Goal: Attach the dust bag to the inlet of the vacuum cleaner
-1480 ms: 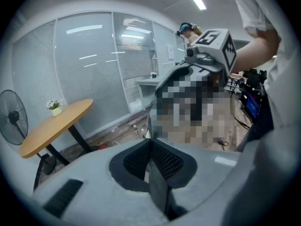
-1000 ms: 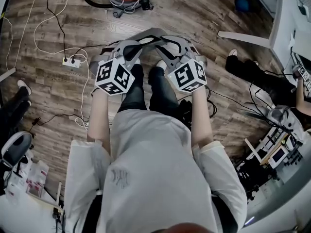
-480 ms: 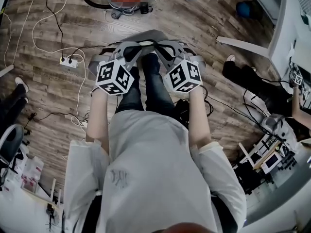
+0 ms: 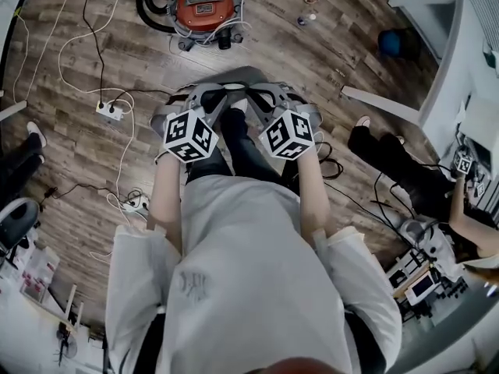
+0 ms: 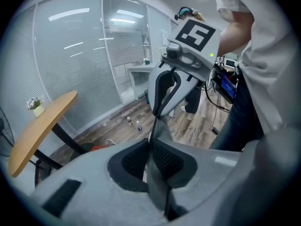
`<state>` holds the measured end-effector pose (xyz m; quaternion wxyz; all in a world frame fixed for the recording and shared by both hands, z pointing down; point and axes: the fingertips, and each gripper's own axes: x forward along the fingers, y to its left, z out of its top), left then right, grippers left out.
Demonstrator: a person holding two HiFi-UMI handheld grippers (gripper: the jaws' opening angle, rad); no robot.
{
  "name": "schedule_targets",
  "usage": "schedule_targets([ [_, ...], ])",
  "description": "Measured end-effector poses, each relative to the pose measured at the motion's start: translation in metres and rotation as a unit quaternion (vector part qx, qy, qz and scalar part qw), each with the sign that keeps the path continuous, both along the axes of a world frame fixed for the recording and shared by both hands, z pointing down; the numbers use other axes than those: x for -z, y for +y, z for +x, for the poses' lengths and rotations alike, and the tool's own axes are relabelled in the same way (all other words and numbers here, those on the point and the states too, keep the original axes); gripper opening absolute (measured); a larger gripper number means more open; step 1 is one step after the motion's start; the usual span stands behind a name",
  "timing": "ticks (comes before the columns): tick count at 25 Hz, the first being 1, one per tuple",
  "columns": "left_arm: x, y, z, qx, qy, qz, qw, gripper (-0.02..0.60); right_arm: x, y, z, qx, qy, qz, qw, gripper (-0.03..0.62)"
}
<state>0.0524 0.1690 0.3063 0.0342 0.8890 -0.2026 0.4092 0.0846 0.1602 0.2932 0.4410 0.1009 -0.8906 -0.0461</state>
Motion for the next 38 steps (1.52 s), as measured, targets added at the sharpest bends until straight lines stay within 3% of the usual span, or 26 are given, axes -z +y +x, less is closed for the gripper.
schedule_targets([
  [11,-0.016,-0.033,0.02,0.031,-0.001,0.002,0.9995,0.031,-0.013,-0.04,0.018,0.004,-0.005,0.014,1.0,0.04],
  [19,-0.062,-0.052,0.007,0.015,-0.008,-0.011,0.9998,0.031,-0.063,-0.055,0.006,0.006,0.017,0.013,1.0,0.029],
  [33,-0.139,-0.096,-0.017,-0.017,0.011,-0.032,0.9993,0.031,-0.141,-0.092,-0.016,-0.057,0.015,-0.024,0.998,0.025],
  [38,-0.136,-0.104,-0.015,-0.031,0.032,-0.038,0.9983,0.031,-0.137,-0.101,-0.015,-0.02,0.031,-0.032,0.999,0.024],
])
